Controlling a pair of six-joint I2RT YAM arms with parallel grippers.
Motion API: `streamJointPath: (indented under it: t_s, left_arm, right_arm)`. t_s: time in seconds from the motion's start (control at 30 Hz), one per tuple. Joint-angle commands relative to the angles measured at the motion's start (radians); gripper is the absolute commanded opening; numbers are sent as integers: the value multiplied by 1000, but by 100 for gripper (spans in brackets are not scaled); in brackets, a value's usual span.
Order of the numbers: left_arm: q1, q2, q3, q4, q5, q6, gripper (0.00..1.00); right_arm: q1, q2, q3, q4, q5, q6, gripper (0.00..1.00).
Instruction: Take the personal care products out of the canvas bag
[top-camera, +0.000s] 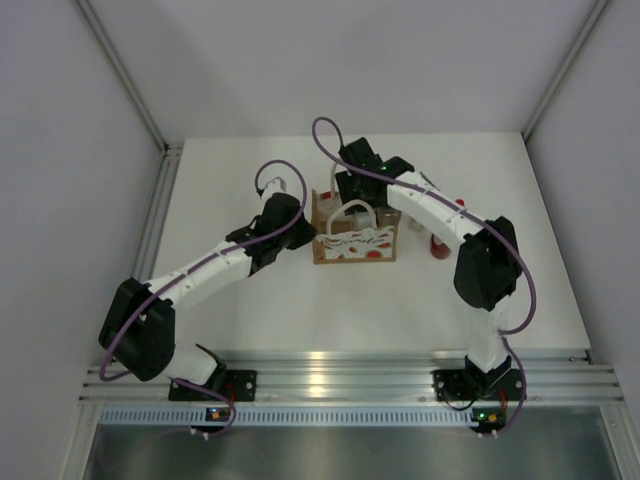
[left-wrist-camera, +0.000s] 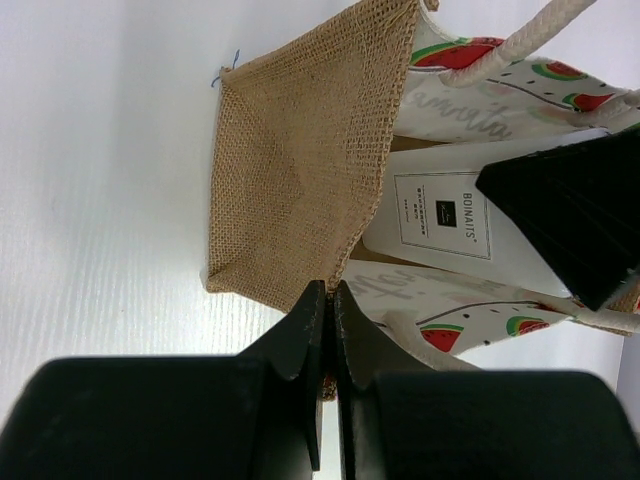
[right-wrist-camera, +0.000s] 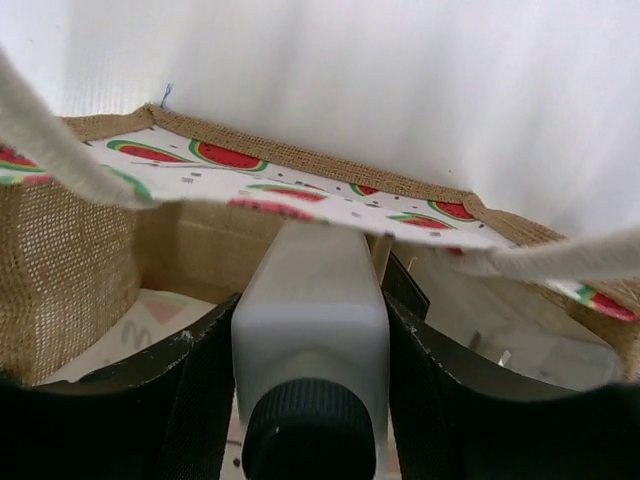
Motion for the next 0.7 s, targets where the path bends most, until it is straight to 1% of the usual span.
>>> streamJointPath:
  t_s: [0.0,0.1,0.13,0.17,0.2,0.23,0.27,0.3,0.37,0.67]
  left_arm:
    - [-2,3,-10,-67,16,25,0]
    - [-2,6,-12,-67,15,26,0]
    - [-2,5,-14,-69,15,25,0]
    - [-2,5,-12,-69,15,25,0]
    - [-2,5,-12,-67,13,25,0]
    - [-2,5,-12,-69,15,26,0]
    - [0,5,-12,-67,15,26,0]
    - [-2,3,-12,-69,13,26,0]
    - [-2,5,-12,-69,13,25,0]
    - [-2,9,-14,-69,8,18,0]
  right_arm:
    - [10,39,-5,-5,21,14,54]
    - [10,53,3,0,18,16,53]
    - [12,56,2,1,16,16,50]
    - [12,55,0,4,13,17,43]
    - [13,49,-1,10,13,19,31]
    - [13,42,-1,21,10,22,23]
    - [13,38,0,26,7,23,17]
    - [13,27,3,29,-2,25,8]
    - [16,6,9,41,-7,30,1]
    - [19,-82,43,64,-36,19,0]
